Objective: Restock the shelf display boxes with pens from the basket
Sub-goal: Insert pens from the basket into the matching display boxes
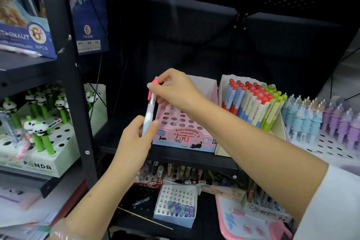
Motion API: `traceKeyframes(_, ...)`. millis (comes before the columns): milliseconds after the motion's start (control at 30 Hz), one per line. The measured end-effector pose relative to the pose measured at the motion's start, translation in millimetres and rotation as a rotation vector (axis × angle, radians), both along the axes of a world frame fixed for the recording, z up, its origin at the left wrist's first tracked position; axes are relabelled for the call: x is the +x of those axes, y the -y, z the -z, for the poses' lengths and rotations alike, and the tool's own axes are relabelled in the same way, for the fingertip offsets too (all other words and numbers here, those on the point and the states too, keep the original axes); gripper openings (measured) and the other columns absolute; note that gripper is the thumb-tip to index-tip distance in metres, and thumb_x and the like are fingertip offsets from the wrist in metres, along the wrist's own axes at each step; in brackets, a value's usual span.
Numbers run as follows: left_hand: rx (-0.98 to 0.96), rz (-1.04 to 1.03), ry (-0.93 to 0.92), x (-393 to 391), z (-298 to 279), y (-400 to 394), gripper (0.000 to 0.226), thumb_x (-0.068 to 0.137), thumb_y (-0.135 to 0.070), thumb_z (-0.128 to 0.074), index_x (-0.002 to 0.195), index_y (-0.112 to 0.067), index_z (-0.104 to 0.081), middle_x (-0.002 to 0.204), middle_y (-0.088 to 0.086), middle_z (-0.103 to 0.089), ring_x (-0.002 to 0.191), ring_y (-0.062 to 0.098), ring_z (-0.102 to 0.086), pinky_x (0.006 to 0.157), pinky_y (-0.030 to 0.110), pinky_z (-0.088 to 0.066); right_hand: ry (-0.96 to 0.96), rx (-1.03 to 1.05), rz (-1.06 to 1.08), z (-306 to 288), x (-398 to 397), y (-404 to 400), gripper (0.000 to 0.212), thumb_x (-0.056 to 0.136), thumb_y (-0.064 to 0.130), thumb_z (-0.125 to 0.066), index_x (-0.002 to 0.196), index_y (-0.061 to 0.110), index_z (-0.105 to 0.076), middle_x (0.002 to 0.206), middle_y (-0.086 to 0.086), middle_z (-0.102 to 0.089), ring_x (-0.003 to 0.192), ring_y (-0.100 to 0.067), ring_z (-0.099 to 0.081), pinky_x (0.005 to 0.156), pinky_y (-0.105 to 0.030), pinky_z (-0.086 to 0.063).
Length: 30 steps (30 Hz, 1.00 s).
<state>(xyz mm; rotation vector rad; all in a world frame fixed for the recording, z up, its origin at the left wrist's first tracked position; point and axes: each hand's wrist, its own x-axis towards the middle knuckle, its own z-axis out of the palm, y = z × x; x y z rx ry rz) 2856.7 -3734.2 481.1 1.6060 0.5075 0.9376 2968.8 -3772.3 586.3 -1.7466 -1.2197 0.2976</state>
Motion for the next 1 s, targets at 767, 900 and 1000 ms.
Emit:
traceKeyframes(767,-0.035,-0.026,-0.101,-4.1,2.6,-1.4,0.022,0.092,-0.021,-0.052,0.109,-0.036,-0.054,0.120,-0.014,-0.057,0.108,-0.006,-0.050,0.087,0.018,-0.036,0.329,0.123,0.131,0.7,55.8,-1.9,0.008,0.087,0.019,-0.057,0.094,0.021,-0.053,0.074,0.009,-0.062,0.063,0.002,-0.051,0.061,-0.010,-0.039)
traceKeyframes(900,-0.036,0.019,-0.110,-4.5,-0.5,4.1,0.025,0.093,-0.018,-0.050,0.100,-0.041,-0.055,0.110,-0.021,-0.060,0.096,-0.018,-0.053,0.082,0.013,-0.038,0.318,0.158,0.163,-2.2,57.4,-3.7,0.010,0.088,0.018,-0.058,0.097,0.018,-0.056,0.074,0.011,-0.062,0.063,0.003,-0.053,0.060,-0.006,-0.041)
traceKeyframes(1000,-0.038,0.027,-0.119,-3.7,-2.4,7.1,0.026,0.093,-0.015,-0.049,0.102,-0.039,-0.055,0.109,-0.022,-0.060,0.094,-0.021,-0.052,0.082,0.013,-0.039,0.380,0.125,0.176,3.5,56.3,-5.1,0.010,0.087,0.020,-0.057,0.097,0.017,-0.055,0.075,0.008,-0.065,0.068,-0.006,-0.057,0.069,-0.027,-0.049)
